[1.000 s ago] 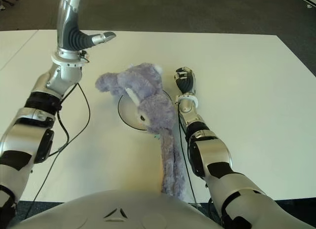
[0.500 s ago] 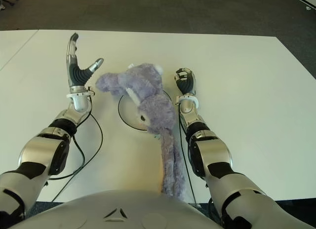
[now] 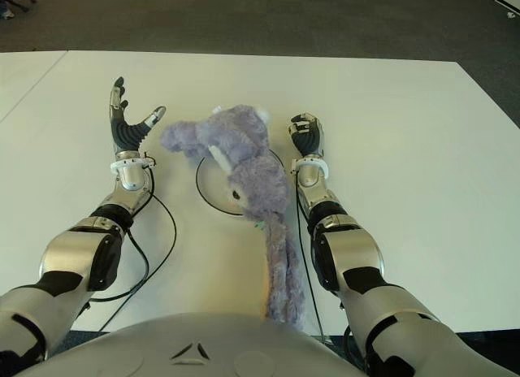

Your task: Put the doll into the plate.

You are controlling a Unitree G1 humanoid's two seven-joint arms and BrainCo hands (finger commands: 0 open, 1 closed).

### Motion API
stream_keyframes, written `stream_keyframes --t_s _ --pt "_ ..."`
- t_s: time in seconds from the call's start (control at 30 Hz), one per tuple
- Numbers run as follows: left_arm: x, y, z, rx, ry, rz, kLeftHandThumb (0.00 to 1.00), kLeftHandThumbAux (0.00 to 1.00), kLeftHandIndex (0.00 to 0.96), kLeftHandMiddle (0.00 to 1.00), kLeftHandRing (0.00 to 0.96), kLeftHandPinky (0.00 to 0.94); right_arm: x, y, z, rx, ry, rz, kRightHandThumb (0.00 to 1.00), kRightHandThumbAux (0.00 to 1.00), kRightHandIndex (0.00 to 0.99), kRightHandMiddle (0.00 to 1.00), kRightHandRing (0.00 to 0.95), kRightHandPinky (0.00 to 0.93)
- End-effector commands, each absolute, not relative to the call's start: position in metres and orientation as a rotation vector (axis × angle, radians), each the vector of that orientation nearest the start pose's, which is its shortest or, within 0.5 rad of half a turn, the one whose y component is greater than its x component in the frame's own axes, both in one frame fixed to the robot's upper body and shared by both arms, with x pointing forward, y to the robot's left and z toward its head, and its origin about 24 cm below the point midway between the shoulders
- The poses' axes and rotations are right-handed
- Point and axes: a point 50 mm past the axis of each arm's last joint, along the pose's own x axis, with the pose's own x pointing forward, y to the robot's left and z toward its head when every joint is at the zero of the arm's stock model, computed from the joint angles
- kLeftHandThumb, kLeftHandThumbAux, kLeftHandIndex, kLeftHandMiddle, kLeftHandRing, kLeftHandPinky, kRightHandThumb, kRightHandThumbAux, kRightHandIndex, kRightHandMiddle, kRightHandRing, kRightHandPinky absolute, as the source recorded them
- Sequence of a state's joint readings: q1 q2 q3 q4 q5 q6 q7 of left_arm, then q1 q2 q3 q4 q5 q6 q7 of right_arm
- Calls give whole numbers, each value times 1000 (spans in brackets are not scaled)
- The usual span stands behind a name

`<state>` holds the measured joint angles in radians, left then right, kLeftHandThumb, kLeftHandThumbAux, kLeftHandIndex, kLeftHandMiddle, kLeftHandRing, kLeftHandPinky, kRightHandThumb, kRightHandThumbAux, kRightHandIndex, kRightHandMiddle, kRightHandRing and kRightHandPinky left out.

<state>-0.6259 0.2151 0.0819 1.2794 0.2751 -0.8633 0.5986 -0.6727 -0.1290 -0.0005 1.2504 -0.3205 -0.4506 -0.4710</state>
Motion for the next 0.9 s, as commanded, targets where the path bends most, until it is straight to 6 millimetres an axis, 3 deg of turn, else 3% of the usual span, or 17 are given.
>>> stream_keyframes --t_s 0.03,0.43,0.67,0.9 --pt "307 196 -1 251 -103 413 0 684 0 0 0 0 268 -178 -78 -555 466 -188 684 738 399 339 433 481" --pt "305 190 -8 213 -49 390 0 678 0 0 0 0 268 -178 -78 -564 470 -185 682 739 399 337 413 458" --pt "295 175 -31 131 88 328 0 720 0 0 0 0 268 -179 -77 -569 459 -189 685 739 399 330 430 489" --pt "284 164 -55 37 265 239 0 729 0 0 0 38 268 -180 -78 -540 476 -170 682 740 398 344 418 442"
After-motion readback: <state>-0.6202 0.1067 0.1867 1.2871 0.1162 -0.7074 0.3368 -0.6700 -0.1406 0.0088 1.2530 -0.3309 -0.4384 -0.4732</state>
